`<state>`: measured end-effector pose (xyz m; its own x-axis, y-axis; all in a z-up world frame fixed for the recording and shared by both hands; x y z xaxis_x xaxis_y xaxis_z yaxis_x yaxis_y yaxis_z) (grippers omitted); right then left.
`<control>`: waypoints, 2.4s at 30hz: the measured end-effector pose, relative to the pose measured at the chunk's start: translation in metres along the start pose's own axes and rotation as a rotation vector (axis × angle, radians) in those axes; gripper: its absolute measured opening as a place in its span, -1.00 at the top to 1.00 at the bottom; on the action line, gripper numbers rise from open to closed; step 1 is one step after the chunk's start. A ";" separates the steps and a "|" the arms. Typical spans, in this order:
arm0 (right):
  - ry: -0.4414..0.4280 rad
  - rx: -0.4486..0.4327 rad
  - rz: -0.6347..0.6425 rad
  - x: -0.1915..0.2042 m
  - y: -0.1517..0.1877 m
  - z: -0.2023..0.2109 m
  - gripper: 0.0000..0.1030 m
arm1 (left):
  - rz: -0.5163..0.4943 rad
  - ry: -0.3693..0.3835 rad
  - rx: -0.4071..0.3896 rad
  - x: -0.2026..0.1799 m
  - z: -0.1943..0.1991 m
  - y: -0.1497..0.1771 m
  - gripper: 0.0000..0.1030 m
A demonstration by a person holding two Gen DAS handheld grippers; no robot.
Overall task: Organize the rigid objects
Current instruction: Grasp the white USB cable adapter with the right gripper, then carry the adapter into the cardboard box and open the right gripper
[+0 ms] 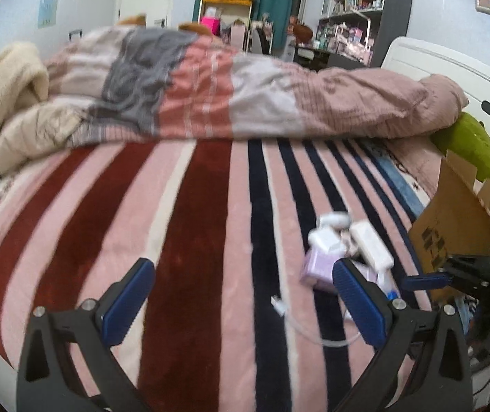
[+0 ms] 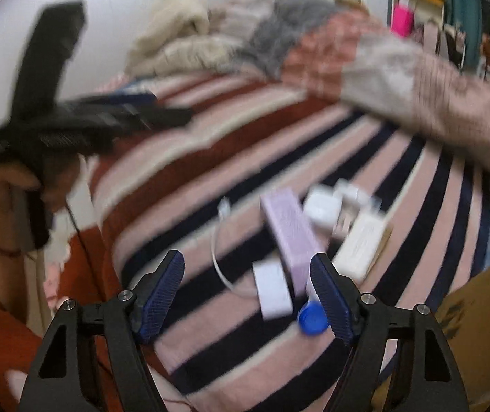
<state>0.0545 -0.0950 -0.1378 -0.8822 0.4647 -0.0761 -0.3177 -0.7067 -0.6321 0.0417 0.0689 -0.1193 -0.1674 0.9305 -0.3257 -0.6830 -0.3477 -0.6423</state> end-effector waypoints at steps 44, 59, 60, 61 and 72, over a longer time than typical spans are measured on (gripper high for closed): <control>0.026 -0.182 -0.034 0.002 -0.017 0.037 0.85 | -0.099 0.456 0.089 -0.109 0.061 -0.004 -0.23; 0.188 -0.252 -0.220 -0.095 0.042 0.161 0.85 | -0.300 0.664 0.280 -0.325 0.027 -0.009 0.85; 0.193 -0.248 -0.234 -0.101 0.048 0.166 0.85 | -0.309 0.669 0.297 -0.337 0.021 -0.006 0.85; 0.205 -0.238 -0.257 -0.109 0.059 0.173 0.85 | -0.314 0.675 0.321 -0.351 0.014 -0.002 0.85; 0.219 -0.073 -0.366 -0.147 0.113 0.182 0.82 | -0.371 0.600 0.446 -0.393 -0.023 0.029 0.34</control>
<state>0.0846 -0.3407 -0.0578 -0.6188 0.7855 0.0058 -0.5634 -0.4387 -0.7001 0.1043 -0.3093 -0.0262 0.4448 0.7129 -0.5421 -0.8578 0.1650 -0.4869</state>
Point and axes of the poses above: each gripper's, at about its wrist camera, not at the fingertips, and z roughly against the way its jaws point, x to its left, y to its underside, the point moved 6 cm from there along -z, roughly the way its jaws point, and after that the axes turned 15 degrees about z, right-handed, at the moved point
